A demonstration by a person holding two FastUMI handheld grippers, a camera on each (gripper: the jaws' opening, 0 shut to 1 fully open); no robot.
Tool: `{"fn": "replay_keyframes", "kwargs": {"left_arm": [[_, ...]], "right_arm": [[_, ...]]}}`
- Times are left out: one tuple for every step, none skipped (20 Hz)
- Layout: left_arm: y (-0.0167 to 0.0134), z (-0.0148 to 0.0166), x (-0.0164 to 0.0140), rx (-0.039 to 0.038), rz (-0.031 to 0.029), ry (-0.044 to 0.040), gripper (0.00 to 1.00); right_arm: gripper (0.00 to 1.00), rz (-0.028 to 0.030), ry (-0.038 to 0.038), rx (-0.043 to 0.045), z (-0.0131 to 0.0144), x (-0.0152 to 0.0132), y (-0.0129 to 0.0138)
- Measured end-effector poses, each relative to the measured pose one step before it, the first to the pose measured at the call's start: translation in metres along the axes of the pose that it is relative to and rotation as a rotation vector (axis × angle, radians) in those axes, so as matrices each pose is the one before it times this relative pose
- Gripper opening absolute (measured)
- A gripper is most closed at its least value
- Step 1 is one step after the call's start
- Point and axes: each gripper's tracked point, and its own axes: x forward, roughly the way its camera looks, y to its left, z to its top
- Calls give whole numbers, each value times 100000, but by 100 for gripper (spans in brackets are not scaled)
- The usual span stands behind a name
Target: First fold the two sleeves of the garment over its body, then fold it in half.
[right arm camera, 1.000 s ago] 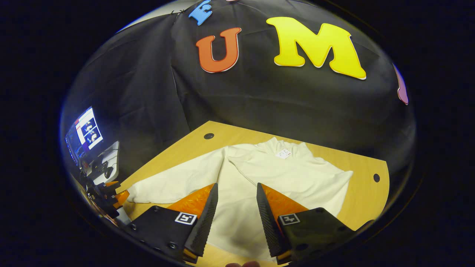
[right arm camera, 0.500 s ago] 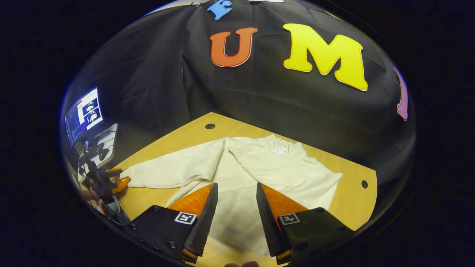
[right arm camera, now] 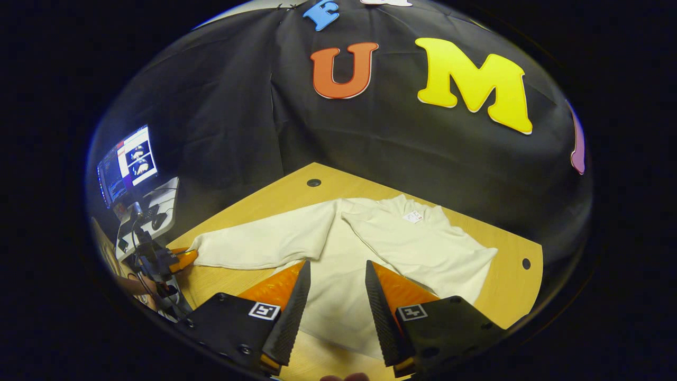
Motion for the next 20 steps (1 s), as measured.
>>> {"fn": "replay_keyframes", "kwargs": {"left_arm": [[-315, -33, 20, -2745, -1357, 1062, 5], [-239, 133, -105, -3180, -556, 739, 4], [-98, 138, -168, -2101, -259, 516, 4], [-290, 182, -134, -1058, -1027, 501, 4], [-265, 146, -168, -272, -917, 230, 3], [-192, 240, -174, -53, -462, 249, 3], [-121, 205, -182, 76, -79, 425, 3], [-464, 467, -297, -112, -501, 149, 3], [-557, 705, -294, -507, -998, -689, 3], [-640, 787, -258, -1050, -1049, -905, 3], [-540, 765, -86, -1031, -671, -676, 3], [-580, 841, -91, -218, -931, -241, 3], [-580, 921, -173, 728, -624, -1018, 3], [-731, 911, -44, 1140, -709, -792, 3], [-793, 952, -3, 1198, -1382, -754, 3], [-1005, 1019, -1, 1085, -1473, -627, 3], [-1150, 947, 127, 465, -2103, -432, 3], [-1300, 1087, 139, -23, -2228, -723, 3], [-1274, 1337, 243, -367, -2440, -1010, 3], [-1417, 1355, 261, -340, -2399, -1495, 3]], "right_arm": [[66, -473, -750, 870, 64, -439, -362], [66, -594, -836, 687, 58, -372, -439], [66, -836, -185, 200, -211, -412, -499], [66, -505, -372, 409, -222, -482, -564], [66, -420, -513, 667, -166, -385, -441], [66, -524, 7, 798, -230, -367, -512], [66, 214, 141, 910, -353, -341, -347], [66, 1425, -293, 1353, -111, -409, -164], [66, 1381, -701, 1689, 27, -323, -106], [67, 823, -644, 1801, 43, -393, -280], [66, 33, -234, 1534, -86, -360, -471], [66, 118, -387, 1481, -17, -301, -498], [66, 575, -1123, 1916, 179, -415, -306], [67, -60, -1041, 1595, 267, -351, -525], [66, -505, -1265, 1270, 99, -493, -718], [66, -495, -1440, 1109, 330, -455, -664], [66, -951, -1294, 962, 227, -439, -790], [66, -656, -1407, 1264, 292, -524, -783], [66, -1003, -1391, 1320, 216, -526, -781], [66, -950, -1296, 1567, 273, -533, -904]]}}
